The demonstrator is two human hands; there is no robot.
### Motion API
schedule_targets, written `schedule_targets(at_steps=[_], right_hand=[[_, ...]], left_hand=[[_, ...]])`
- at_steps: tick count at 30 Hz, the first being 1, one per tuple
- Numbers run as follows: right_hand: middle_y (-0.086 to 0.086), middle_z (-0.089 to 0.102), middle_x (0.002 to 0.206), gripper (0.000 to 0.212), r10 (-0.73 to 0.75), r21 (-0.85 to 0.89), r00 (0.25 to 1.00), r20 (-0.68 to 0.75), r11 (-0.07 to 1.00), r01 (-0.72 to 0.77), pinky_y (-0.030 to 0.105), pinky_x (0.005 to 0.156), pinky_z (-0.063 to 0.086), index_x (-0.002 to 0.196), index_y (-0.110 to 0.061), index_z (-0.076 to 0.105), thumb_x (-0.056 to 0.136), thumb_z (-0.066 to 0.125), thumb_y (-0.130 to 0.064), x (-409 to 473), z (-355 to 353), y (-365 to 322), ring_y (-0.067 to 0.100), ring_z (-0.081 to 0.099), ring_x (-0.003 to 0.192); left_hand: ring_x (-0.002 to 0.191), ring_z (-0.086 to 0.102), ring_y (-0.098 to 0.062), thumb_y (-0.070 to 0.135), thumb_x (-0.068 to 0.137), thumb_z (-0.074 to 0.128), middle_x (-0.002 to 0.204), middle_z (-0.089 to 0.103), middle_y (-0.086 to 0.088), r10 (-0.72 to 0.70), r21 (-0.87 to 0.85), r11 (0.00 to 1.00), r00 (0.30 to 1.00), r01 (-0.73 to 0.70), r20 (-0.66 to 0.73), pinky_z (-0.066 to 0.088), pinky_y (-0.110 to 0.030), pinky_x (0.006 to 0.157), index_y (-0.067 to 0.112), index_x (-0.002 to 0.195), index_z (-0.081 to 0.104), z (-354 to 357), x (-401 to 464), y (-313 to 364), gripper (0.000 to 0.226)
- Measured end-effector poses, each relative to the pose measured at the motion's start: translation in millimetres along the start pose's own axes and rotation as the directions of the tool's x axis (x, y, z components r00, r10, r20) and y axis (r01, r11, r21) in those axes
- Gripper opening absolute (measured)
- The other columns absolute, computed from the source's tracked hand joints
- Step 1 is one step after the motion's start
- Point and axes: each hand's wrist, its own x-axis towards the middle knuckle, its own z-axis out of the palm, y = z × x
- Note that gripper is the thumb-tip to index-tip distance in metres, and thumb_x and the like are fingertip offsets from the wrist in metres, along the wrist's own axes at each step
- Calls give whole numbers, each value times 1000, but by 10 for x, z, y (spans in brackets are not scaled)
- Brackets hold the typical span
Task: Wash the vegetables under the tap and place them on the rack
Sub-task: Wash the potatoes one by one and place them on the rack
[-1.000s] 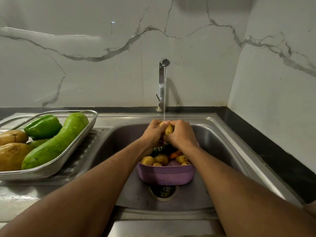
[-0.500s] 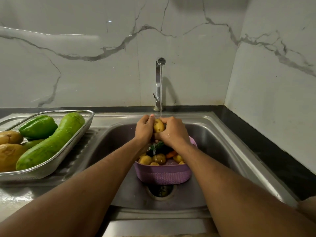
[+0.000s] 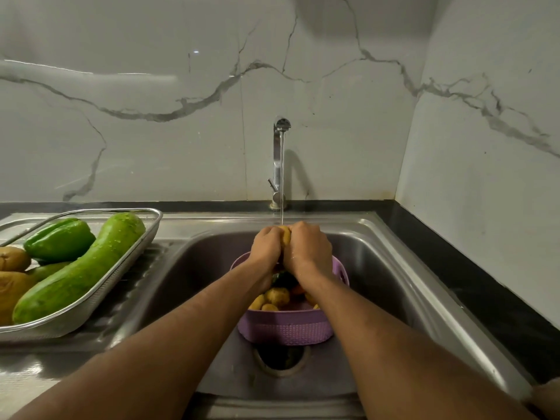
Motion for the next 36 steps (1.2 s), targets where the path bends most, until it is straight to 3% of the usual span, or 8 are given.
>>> schedule_targets(at_steps=[7,12,14,17,23,29,32,36], right_hand=[[5,72,95,12,-37,-19,999,8,999,38,35,74,58,102,-13,71,100,64,-22,-7,1,-139,22,69,85],[-2,66,80,24,141,137,990,20,980,-143,28,58,48,89,-17,70,98,64,-38,37,8,29,15,62,70],[-4,64,76,23,181,201,981,69,961,-192,24,53,43,89,-17,71,101,60,-34,51,-10,138,10,59,66],[-4,66,76,18,166,230,977,137,953,-195,26,57,51,86,-22,70,100,61,-28,50,-2,266,12,63,68],[-9,71,79,2,-38,349,982,188,936,-31,36,72,65,93,-30,73,94,71,-30,37,17,275,10,70,72],[-11,74,100,45,-97,420,991,97,907,47,32,83,60,120,-33,72,78,87,-31,24,-7,211,8,68,92],[-9,74,98,47,-14,581,993,119,812,-58,21,66,57,120,-32,70,78,89,-31,31,-42,143,10,72,84],[6,77,81,34,91,770,931,353,537,-345,21,48,52,119,-22,70,87,82,-21,60,-128,79,16,70,55]], left_hand=[[92,63,-20,23,110,37,106,68,-12,24,65,998,997,-19,-73,51,-32,71,17,112,67,-125,51,23,31],[118,60,-20,27,111,39,133,61,-5,175,219,951,965,-217,196,54,-36,99,20,143,54,-158,45,-23,36],[144,41,-20,28,112,38,158,42,0,246,410,836,917,-365,315,33,-39,121,21,158,37,-137,49,-72,47],[153,25,-15,31,112,37,166,30,3,333,613,630,879,-477,342,16,-27,120,20,161,30,-92,14,-168,51],[119,60,-24,32,112,36,127,64,-8,183,362,904,971,-229,156,49,-48,106,15,130,60,-113,91,-145,35],[89,73,-22,40,107,50,101,73,-9,13,31,999,994,-17,111,61,-33,67,17,119,68,-223,28,79,32],[68,76,-15,34,96,69,81,78,-2,96,-120,989,992,-86,84,59,-25,55,15,105,74,-267,-17,155,22],[93,75,-17,38,94,70,98,78,0,387,128,910,919,-394,75,63,-34,81,20,113,74,-307,28,113,26]])
